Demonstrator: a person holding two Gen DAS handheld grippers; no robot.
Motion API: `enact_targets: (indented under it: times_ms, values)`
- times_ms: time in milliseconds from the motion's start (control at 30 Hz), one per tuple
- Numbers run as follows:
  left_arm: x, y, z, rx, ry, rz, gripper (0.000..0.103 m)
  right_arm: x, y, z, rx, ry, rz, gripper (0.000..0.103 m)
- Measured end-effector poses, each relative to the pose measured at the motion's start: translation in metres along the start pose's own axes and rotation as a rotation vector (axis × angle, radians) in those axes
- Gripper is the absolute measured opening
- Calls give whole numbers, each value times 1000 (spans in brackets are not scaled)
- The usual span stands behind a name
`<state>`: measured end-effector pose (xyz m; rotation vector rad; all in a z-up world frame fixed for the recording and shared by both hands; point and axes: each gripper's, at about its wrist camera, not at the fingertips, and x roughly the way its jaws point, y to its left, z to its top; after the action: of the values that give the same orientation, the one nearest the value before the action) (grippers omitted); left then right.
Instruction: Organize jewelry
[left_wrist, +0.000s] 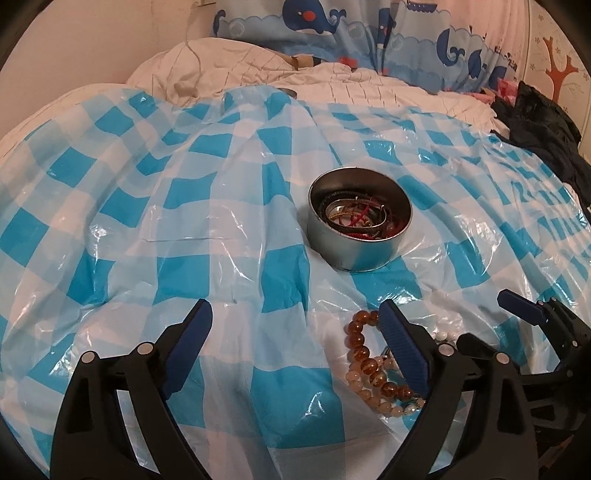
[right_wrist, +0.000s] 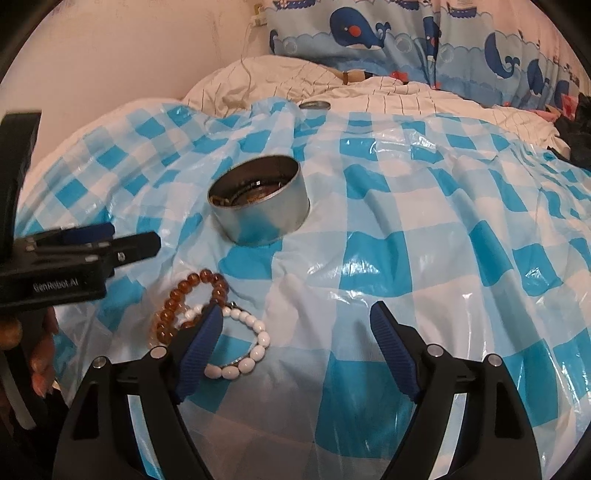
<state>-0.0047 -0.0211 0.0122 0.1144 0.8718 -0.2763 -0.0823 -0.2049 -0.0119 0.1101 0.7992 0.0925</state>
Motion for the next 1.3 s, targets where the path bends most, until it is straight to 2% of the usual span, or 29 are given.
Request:
enact_targets:
  times_ms: [233, 333, 367, 400, 533, 700, 867, 933, 1000, 1067, 1233, 1300]
  values:
    - [2, 5, 1, -9, 2, 25, 88, 20, 17, -4, -118, 63, -63, 79]
    - [3, 5, 1, -7, 4, 25, 88, 24, 23, -4, -176, 55, -140, 81]
    - [3, 4, 1, -5, 4, 24, 88, 22, 22, -3, -203, 35, -206, 82]
    - [3, 4, 1, -4, 3, 23, 88, 21, 21, -3, -213, 22, -226, 82]
    - [3, 2, 2, 3, 3, 16, 88, 18, 3, 3, -181, 6, -313, 82]
    - [2, 1, 2, 2, -6, -2, 88, 10, -9, 7, -126, -2, -281, 82]
    - [0, -8, 3, -10, -17, -126, 88, 4, 3, 6, -123, -2, -136, 82]
    - [1, -14, 3, 1, -17, -159, 88, 5, 8, 4, -131, 12, -116, 75]
    - [3, -22, 2, 26, -23, -164, 88, 9, 9, 2, -128, 39, -91, 61]
    - [7, -29, 1, 47, -16, -162, 88, 10, 9, 1, -123, 52, -78, 52]
    - [21, -34, -2, 34, 22, -183, 88, 11, 5, -1, -99, 73, -40, 39]
    - [27, -32, -3, 20, 40, -201, 88, 10, 3, -1, -87, 75, -28, 29]
